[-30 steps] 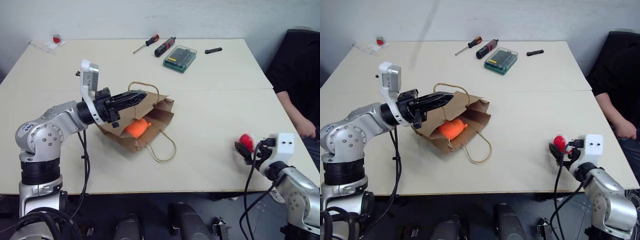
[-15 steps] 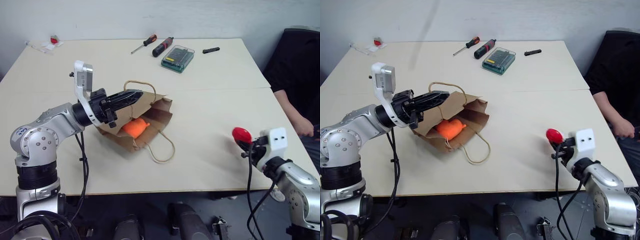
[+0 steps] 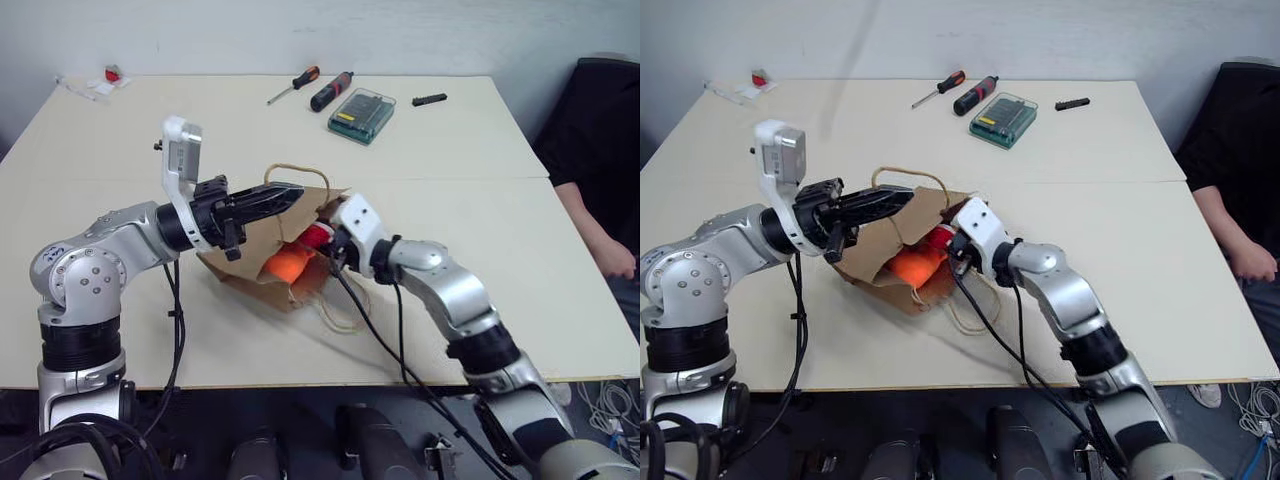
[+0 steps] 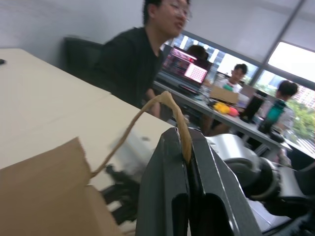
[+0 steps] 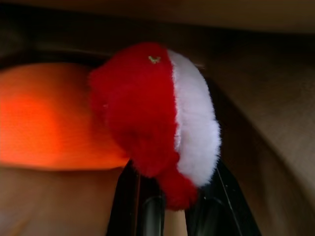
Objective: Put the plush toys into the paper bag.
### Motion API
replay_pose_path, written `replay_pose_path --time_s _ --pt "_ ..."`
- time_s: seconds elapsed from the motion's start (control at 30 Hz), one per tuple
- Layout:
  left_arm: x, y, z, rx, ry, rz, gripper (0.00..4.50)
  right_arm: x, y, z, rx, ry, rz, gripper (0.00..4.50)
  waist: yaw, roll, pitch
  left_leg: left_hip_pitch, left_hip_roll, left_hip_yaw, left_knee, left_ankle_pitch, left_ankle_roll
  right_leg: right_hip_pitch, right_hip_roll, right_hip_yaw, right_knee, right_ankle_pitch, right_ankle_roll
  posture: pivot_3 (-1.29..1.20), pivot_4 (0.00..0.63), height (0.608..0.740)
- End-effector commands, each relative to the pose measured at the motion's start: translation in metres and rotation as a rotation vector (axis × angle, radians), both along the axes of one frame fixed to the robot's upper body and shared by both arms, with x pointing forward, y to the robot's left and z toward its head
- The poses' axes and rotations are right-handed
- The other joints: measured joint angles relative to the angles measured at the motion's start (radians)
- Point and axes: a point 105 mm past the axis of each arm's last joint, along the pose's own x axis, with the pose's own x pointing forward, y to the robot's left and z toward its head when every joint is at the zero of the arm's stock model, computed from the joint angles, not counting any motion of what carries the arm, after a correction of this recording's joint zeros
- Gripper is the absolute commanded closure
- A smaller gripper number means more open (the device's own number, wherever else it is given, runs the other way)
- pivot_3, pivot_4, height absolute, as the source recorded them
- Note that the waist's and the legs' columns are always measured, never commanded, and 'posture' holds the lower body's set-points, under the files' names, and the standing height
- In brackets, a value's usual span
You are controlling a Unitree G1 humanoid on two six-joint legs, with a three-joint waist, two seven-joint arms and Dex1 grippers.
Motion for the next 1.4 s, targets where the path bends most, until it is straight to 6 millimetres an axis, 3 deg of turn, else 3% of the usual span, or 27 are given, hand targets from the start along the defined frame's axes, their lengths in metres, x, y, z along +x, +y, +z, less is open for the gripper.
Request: replay_pose_path --time_s 0.03,0.23,0.37,0.47,0.63,0.67,0.83,0.93,1.03,1.17,1.33,1.4 --pt "-0.023 -0.004 0.004 0.022 -0.039 -0.088 4.5 0.016 0.003 0.009 0.061 0.02 -0.047 4.38 -0.002 0.0 0.0 0.0 0.0 0.0 0.0 0.0 0.0 0.0 0.0 0.0 0.0 0.0 0.0 0.0 0.15 0.74" --pt "-0.018 -0.003 -0.003 0.032 -0.051 -0.035 4.5 0.027 0.023 0.002 0.076 0.085 -0.055 4.38 -0.019 0.0 0.0 0.001 0.001 -0.001 0.001 0.001 -0.001 0.0 0.001 0.0 0.003 0.0 0.0 0.0 0.15 0.74" --pt "-0.008 0.0 -0.002 0.023 -0.069 0.023 4.5 0.025 0.034 0.004 0.12 0.107 -0.022 3.02 -0.028 0.0 0.0 0.001 0.001 -0.001 0.0 0.001 -0.001 -0.001 0.001 0.0 0.003 0.0 0.0 0.0 0.15 0.74" --pt "0.008 0.01 -0.001 0.007 -0.077 0.117 4.5 0.015 0.03 0.012 0.146 0.104 0.029 1.9 -0.026 0.0 0.0 0.0 0.001 -0.001 0.0 0.001 -0.001 -0.001 0.001 0.0 0.002 0.0 0.0 0.0 0.15 0.74" --pt "0.022 0.02 0.004 -0.039 -0.075 0.196 4.5 -0.021 -0.005 0.033 0.165 0.082 0.098 0.16 -0.018 0.0 0.0 -0.002 0.001 -0.003 0.0 0.001 -0.001 -0.001 0.0 -0.003 0.001 0.0 0.0 0.0 0.15 0.74" --pt "0.024 0.021 0.004 -0.047 -0.074 0.206 4.5 -0.03 -0.015 0.036 0.166 0.088 0.098 0.01 -0.014 0.0 0.0 -0.004 0.001 -0.005 0.001 0.0 -0.001 -0.002 0.0 -0.004 0.001 0.0 0.0 0.0 0.15 0.74" --pt "0.025 0.018 0.004 -0.056 -0.069 0.2 4.5 -0.069 -0.073 0.037 0.229 0.213 -0.019 0.01 0.0 0.0 0.0 -0.01 0.001 -0.007 0.002 0.0 -0.001 -0.006 -0.001 -0.006 0.001 0.0 0.0 0.0 0.15 0.74" --pt "0.023 0.015 0.003 -0.051 -0.069 0.181 4.5 -0.088 -0.098 0.022 0.271 0.33 -0.105 0.01 0.003 0.0 0.0 -0.01 0.001 -0.007 0.002 0.001 -0.002 -0.007 0.0 -0.005 0.002 0.0 0.0 0.0 0.15 0.74" --pt "0.022 0.013 0.003 -0.049 -0.07 0.167 4.5 -0.1 -0.111 0.001 0.355 0.477 -0.189 0.01 0.003 0.0 0.0 -0.01 0.0 -0.007 0.002 0.002 -0.002 -0.007 0.001 -0.004 0.003 0.0 0.0 0.0 0.15 0.74" --pt "0.022 0.01 0.004 -0.045 -0.074 0.153 4.5 -0.109 -0.108 -0.03 0.449 0.637 -0.251 0.01 0.004 0.0 0.0 -0.01 0.0 -0.007 0.002 0.002 -0.002 -0.008 0.001 -0.003 0.003 0.0 0.0 0.0 0.15 0.74" --pt "0.022 0.01 0.005 -0.035 -0.084 0.149 4.5 -0.104 -0.089 -0.041 0.512 0.716 -0.249 0.01 0.0 -0.001 0.0 -0.01 -0.001 -0.006 0.002 0.002 -0.001 -0.008 0.001 -0.003 0.003 0.0 0.0 0.0 0.15 0.74" --pt "0.022 0.009 0.005 -0.032 -0.088 0.15 4.5 -0.098 -0.086 -0.041 0.533 0.72 -0.261 0.39 0.0 -0.001 -0.001 -0.01 -0.001 -0.006 0.002 0.002 -0.002 -0.008 0.001 -0.002 0.004 0.0 0.0 0.0 0.15 0.74"
